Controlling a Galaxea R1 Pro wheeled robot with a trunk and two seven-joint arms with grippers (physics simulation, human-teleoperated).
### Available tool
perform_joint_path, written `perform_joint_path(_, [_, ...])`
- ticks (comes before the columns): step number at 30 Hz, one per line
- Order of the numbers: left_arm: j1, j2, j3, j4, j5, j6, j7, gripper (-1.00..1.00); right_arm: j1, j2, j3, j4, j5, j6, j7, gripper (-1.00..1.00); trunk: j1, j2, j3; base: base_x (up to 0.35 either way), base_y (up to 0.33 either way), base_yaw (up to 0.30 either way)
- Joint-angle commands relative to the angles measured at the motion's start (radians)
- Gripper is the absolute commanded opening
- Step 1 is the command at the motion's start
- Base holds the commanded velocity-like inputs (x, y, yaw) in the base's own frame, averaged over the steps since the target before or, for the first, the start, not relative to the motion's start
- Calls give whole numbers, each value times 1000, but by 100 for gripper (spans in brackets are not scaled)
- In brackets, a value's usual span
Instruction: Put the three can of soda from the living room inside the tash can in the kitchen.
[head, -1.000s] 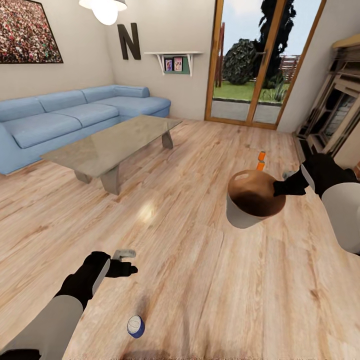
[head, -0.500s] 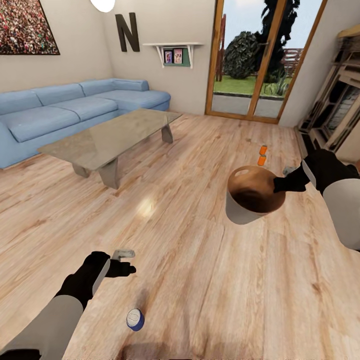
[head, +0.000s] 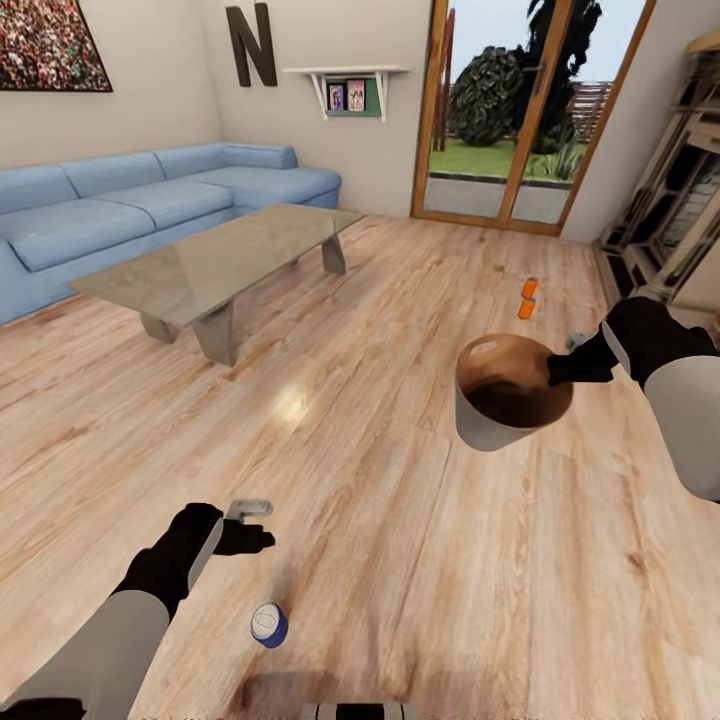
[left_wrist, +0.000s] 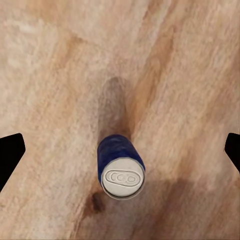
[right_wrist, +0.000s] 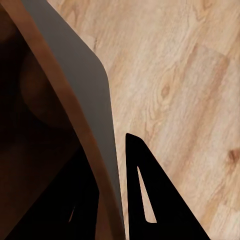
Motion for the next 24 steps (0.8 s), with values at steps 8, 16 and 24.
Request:
perform_joint_path(8, [0, -1, 0, 0, 0, 0, 1, 100, -1, 0, -5, 0, -23, 4, 2, -100, 30, -56, -38, 0, 0, 0])
perform_joint_path(16, [0, -2, -1, 0, 0, 0, 2, 100, -1, 0, -6, 0, -23, 4, 2, -100, 61, -112, -75, 0, 0, 0])
perform_joint_path(24, [0, -2, 0, 1, 0, 0, 2, 100, -1, 0, -4, 0, -23, 4, 1, -100, 75, -135, -117, 0, 0, 0])
